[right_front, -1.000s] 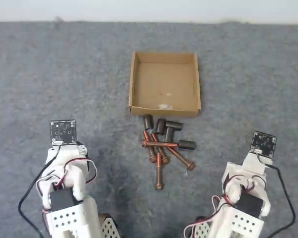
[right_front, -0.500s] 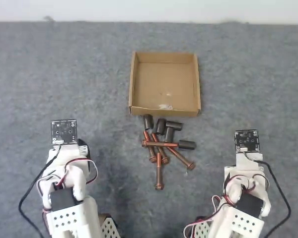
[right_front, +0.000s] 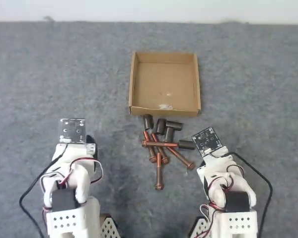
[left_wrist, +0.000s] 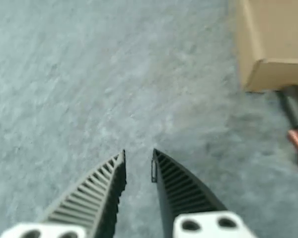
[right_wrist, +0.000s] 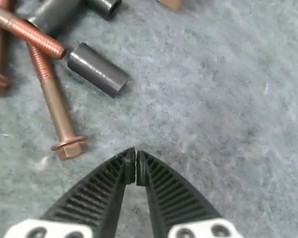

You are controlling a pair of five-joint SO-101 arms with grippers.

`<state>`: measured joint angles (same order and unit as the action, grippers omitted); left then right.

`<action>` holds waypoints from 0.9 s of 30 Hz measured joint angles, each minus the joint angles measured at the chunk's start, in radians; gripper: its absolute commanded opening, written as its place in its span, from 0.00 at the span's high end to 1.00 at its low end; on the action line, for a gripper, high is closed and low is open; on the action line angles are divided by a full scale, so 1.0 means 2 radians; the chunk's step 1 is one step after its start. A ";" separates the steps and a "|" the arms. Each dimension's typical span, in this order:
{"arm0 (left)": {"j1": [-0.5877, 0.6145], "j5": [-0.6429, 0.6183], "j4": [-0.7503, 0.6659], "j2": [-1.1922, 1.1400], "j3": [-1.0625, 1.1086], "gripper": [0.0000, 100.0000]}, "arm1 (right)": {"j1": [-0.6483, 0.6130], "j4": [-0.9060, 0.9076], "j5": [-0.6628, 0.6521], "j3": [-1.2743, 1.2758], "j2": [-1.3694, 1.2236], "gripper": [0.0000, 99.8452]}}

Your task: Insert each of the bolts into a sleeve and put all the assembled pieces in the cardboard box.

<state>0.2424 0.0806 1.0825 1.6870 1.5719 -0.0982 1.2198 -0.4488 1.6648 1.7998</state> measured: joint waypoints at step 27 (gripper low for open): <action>0.013 -0.057 -0.176 -0.334 -0.072 0.92 | -0.002 -0.006 0.000 -0.037 0.001 0.99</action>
<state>0.2685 -0.0330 0.7311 1.0180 1.4277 -0.1013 1.2075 -0.4488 1.5911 1.8013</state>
